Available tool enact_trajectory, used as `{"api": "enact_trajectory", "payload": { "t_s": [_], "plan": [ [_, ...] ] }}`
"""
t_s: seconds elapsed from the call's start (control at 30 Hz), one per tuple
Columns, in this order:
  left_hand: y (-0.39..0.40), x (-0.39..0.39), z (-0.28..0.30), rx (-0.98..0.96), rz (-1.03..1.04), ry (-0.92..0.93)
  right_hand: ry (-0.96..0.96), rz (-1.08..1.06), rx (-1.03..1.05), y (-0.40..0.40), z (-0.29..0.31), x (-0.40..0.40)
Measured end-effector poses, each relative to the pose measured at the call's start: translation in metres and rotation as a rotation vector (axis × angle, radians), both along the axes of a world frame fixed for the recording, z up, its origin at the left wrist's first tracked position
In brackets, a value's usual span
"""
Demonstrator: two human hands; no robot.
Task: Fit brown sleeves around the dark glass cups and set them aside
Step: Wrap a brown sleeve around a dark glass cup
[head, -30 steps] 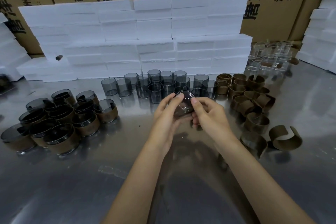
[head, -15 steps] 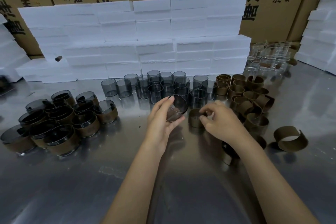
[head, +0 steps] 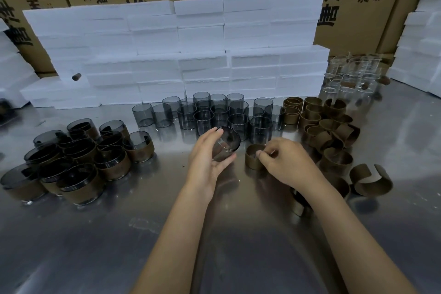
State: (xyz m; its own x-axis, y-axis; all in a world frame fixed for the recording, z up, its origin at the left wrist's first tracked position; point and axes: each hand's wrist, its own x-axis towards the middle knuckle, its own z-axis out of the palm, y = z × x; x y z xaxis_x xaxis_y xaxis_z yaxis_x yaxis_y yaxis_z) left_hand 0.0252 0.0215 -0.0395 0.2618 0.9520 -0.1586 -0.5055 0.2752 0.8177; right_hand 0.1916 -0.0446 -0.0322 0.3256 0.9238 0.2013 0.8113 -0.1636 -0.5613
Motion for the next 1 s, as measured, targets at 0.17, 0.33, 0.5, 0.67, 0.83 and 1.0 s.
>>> {"api": "enact_trajectory", "payload": {
  "t_s": [0.17, 0.33, 0.5, 0.67, 0.83, 1.0],
  "plan": [
    [0.001, 0.001, -0.001, 0.004, 0.016, 0.037, 0.038, -0.075, 0.056, -0.001, 0.004, 0.0],
    [-0.001, 0.004, -0.001, 0.028, 0.005, 0.072, 0.394, -0.157, 0.358, -0.002, 0.014, -0.005],
    [-0.009, 0.017, 0.001, 0.194, -0.054, 0.176, 0.335, -0.114, 0.434, -0.001, 0.014, -0.024],
    [-0.006, 0.02, -0.007, 0.29, -0.057, 0.303, 0.21, -0.075, 0.447, -0.002, 0.012, -0.03],
    [-0.008, 0.021, -0.009, 0.274, -0.016, 0.308, 0.25, -0.053, 0.459, -0.003, 0.012, -0.032],
    [-0.012, 0.02, -0.004, 0.224, -0.004, 0.274, 0.618, -0.077, 0.5, -0.004, 0.019, -0.03]
  ]
}}
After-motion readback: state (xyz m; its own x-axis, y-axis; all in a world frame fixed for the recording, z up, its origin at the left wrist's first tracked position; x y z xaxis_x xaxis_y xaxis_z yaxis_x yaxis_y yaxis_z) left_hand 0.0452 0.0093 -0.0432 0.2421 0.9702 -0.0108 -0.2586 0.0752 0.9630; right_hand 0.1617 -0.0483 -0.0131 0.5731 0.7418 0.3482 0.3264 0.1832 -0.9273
